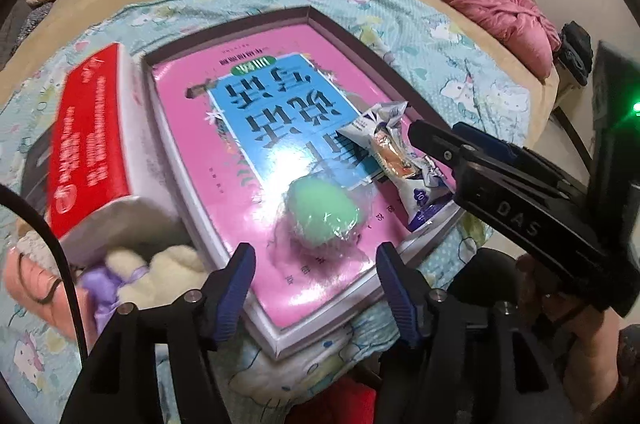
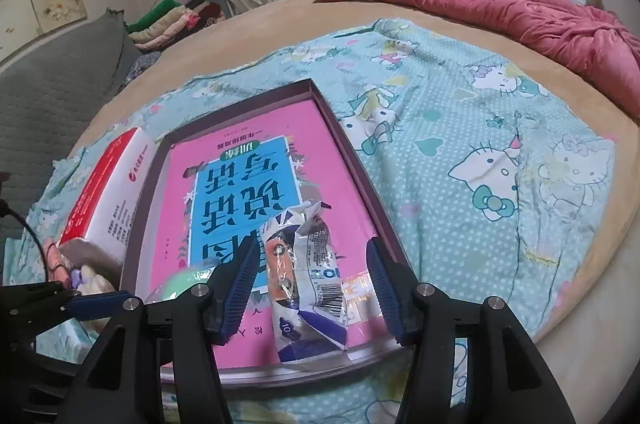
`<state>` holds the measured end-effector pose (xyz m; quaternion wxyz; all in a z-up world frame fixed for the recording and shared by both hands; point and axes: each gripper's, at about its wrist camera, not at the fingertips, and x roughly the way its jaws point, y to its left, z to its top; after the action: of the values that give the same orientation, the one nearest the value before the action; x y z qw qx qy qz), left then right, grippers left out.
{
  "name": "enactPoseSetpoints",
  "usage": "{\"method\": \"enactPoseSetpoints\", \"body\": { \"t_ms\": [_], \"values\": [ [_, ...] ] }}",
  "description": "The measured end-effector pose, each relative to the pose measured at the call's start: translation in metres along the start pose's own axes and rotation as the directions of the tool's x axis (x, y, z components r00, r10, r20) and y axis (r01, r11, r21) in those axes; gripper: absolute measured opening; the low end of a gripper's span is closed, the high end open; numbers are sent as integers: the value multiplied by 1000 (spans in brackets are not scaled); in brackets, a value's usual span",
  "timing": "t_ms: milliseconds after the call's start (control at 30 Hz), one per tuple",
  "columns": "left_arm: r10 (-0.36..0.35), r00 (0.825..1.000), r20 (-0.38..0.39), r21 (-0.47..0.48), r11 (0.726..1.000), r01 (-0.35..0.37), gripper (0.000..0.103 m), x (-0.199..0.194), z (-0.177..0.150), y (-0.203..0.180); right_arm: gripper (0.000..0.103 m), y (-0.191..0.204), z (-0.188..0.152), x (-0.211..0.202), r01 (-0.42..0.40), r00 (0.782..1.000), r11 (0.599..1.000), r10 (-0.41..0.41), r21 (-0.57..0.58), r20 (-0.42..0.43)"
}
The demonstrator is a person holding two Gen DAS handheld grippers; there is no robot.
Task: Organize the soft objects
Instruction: 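Release the snack packet onto the pink book with the right gripper while the left releases the ball, then lift both open grippers away from the pink book box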
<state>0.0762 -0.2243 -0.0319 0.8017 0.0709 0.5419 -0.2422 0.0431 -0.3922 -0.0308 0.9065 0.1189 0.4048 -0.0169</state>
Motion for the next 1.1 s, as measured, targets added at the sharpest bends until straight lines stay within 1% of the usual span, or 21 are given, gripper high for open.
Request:
{"method": "enactPoseSetpoints", "body": {
  "t_ms": [233, 300, 467, 633, 767, 933, 1100],
  "values": [
    [3, 997, 77, -27, 1000, -1, 73, -41, -12, 13, 64, 4, 3, -17, -7, 998, 1000, 7, -3, 69],
    [12, 995, 95, -39, 999, -8, 75, -52, -14, 20, 68, 8, 5, -24, -10, 996, 1000, 11, -12, 94],
    [32, 991, 130, -92, 996, -20, 77, -80, -23, 43, 71, 23, 10, -38, -20, 990, 999, 26, -45, 136],
    [56, 988, 146, -142, 989, -35, 77, -99, -35, 63, 73, 39, 12, -49, -31, 988, 997, 42, -76, 147],
    [74, 986, 152, -198, 979, -43, 77, -110, -45, 86, 73, 59, 13, -59, -58, 985, 992, 76, -115, 157],
    [105, 982, 157, -276, 959, -58, 77, -124, -61, 118, 73, 89, 10, -69, -96, 980, 978, 125, -185, 154],
    [139, 978, 158, -340, 937, -78, 77, -135, -78, 145, 73, 115, 6, -75, -137, 976, 959, 173, -249, 130]
  ]
}}
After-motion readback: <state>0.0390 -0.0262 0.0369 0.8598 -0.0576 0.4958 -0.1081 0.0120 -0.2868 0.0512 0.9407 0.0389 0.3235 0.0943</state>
